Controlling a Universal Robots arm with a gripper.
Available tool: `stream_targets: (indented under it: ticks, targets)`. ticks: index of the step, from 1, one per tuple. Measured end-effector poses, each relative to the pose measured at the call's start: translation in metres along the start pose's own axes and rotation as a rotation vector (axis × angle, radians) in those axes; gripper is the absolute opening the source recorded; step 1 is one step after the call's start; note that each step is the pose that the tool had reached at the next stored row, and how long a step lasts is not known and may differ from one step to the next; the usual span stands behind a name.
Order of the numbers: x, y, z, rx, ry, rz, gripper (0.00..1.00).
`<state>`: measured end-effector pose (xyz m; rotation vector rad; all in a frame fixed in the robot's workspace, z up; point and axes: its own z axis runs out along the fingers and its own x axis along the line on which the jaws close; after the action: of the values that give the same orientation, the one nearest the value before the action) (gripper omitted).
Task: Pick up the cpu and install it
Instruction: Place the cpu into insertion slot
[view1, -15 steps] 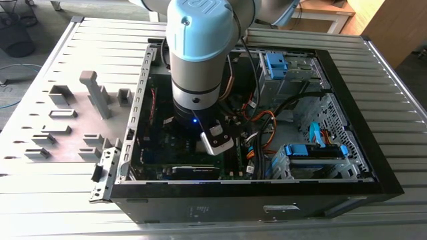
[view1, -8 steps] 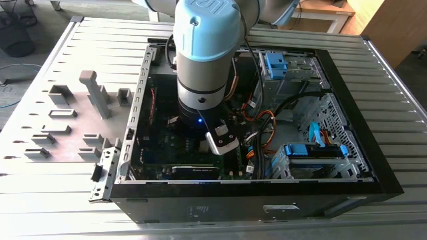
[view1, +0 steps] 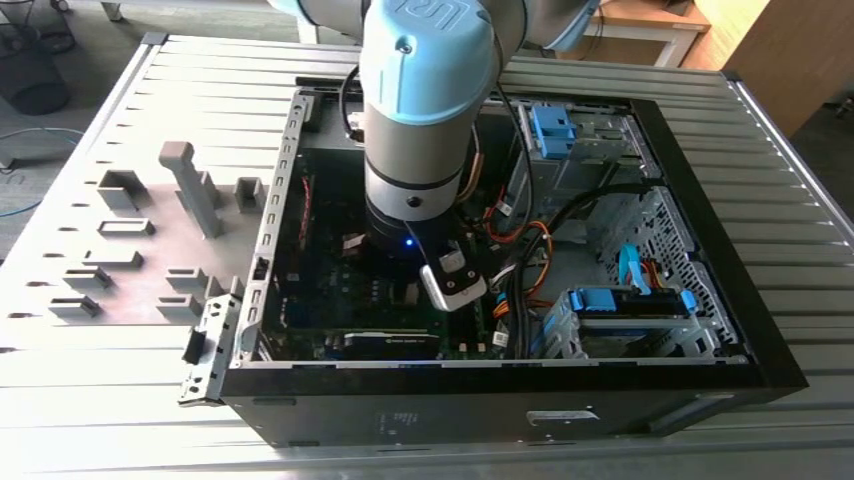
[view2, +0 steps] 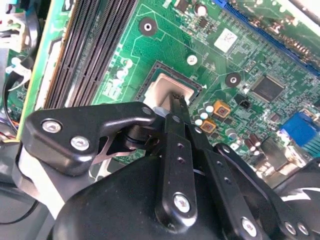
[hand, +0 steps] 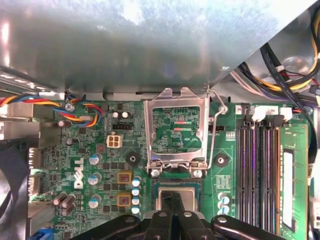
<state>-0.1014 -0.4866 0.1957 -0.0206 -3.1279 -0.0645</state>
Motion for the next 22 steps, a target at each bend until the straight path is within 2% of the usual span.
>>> stream_targets:
  ticks: [4, 11, 17, 22]
  targets:
    - [0.0001, -0.0002, 0.0015, 0.0019, 0.0003, 0.0, 0.11]
    - [0.0, 0.0, 0.0017, 0.0013, -0.0001, 0.0, 0.11]
    - [0.0001, 0.0001, -0.0029, 0.0013, -0.0001, 0.0, 0.11]
    - [0.0002, 0.0005, -0.0113, 0.0015, 0.0, 0.0, 0.11]
